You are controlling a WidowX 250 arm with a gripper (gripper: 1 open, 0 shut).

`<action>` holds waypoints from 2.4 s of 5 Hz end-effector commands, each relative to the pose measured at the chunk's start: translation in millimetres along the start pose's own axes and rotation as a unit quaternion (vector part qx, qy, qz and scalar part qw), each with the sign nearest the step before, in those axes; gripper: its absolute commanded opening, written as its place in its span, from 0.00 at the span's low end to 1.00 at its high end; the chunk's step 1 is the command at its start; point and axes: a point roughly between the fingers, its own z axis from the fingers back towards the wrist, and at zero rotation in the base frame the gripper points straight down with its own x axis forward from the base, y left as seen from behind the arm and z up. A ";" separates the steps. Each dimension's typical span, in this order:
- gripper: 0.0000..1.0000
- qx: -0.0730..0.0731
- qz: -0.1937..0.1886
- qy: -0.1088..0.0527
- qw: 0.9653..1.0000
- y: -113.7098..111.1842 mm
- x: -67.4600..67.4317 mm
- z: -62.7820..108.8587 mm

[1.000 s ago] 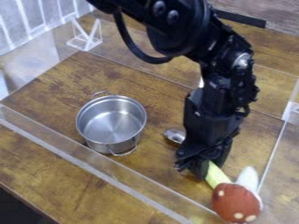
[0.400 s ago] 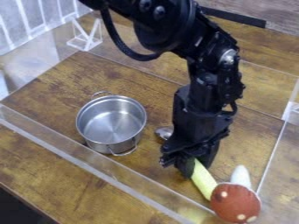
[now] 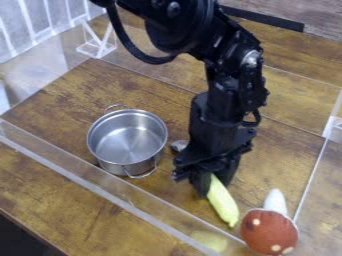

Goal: Move the green spoon to the left

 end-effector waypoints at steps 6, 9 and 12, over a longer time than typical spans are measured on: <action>0.00 -0.120 -0.106 0.012 0.987 -5.5 55.8 110.3; 0.00 -0.126 -0.229 0.006 0.965 40.1 76.6 122.9; 0.00 -0.120 -0.246 -0.018 0.962 57.4 81.0 119.3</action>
